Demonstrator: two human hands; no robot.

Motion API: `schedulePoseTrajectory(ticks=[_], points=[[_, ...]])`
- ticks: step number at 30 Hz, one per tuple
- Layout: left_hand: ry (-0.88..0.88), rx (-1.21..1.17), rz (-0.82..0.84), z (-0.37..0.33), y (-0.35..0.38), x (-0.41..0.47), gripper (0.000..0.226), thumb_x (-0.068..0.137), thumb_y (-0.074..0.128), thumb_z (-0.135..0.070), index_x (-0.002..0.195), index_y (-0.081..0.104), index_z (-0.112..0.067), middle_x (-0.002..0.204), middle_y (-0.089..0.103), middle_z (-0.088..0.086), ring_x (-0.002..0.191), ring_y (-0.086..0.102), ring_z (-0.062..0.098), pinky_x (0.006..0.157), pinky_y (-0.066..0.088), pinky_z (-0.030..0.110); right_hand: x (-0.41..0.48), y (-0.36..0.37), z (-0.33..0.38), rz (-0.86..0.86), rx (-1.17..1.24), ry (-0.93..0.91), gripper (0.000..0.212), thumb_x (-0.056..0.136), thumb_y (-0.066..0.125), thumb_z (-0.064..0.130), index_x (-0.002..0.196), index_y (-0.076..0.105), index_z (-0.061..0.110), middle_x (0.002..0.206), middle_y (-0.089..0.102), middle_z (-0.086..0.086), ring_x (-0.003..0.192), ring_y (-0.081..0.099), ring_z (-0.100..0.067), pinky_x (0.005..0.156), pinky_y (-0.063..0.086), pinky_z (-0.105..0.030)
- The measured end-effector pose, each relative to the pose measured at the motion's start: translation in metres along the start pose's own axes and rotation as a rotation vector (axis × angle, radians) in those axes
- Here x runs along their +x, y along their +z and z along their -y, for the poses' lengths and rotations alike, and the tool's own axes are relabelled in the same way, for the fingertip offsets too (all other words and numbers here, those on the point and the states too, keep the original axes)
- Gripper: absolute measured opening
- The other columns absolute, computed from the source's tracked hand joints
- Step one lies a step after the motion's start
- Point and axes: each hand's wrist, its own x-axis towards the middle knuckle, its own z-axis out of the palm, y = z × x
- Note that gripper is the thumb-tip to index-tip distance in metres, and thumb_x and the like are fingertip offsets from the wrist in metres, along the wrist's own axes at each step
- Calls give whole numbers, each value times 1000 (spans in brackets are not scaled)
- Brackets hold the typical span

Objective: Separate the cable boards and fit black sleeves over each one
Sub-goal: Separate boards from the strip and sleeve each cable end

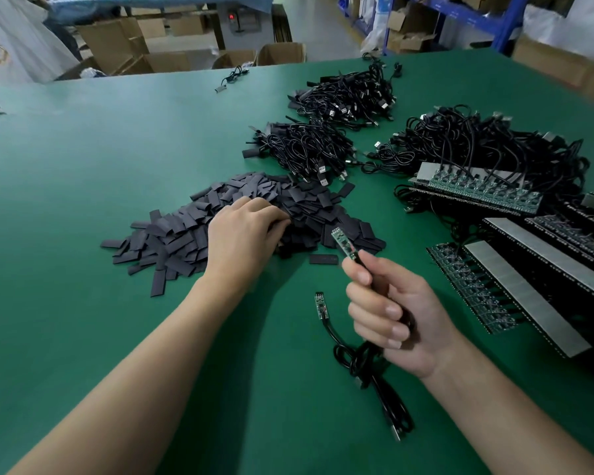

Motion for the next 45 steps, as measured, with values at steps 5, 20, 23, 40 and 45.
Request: schedulePoseTrajectory(ticks=[5, 20, 23, 40, 45], points=[[25, -12, 100, 0, 1, 7, 25, 93, 74, -33, 114, 76, -20, 108, 74, -2, 102, 64, 25, 86, 53, 40, -1, -1, 2, -1, 2, -22, 29, 99, 52, 28, 75, 56, 14, 44, 44, 6, 30, 42, -4, 28, 33, -17], [132, 47, 149, -3, 5, 6, 10, 94, 68, -23, 96, 77, -19, 107, 72, -3, 105, 60, 26, 81, 46, 37, 1, -4, -3, 22, -69, 9, 30, 102, 49, 28, 78, 58, 12, 48, 46, 5, 33, 45, -5, 33, 41, -18], [149, 40, 126, -6, 6, 6, 10, 93, 61, -16, 98, 70, -16, 107, 68, -2, 105, 59, 26, 81, 43, 34, 2, -5, -3, 25, -70, 10, 30, 102, 49, 28, 78, 58, 12, 48, 47, 4, 34, 46, -6, 34, 42, -18], [-16, -33, 165, -15, 21, 35, 25, 96, 65, -48, 104, 76, -27, 104, 71, -4, 106, 61, 23, 86, 47, 38, 4, -6, -5, 49, -84, 25, 29, 101, 50, 29, 79, 59, 12, 50, 49, 4, 35, 48, -6, 36, 43, -19], [-1, -63, 68, -20, 22, 29, 14, 94, 70, -34, 99, 78, -24, 101, 71, -3, 101, 63, 25, 82, 47, 37, 4, -7, -5, 43, -86, 18, 29, 101, 51, 29, 79, 59, 12, 50, 48, 4, 35, 47, -6, 36, 43, -19]])
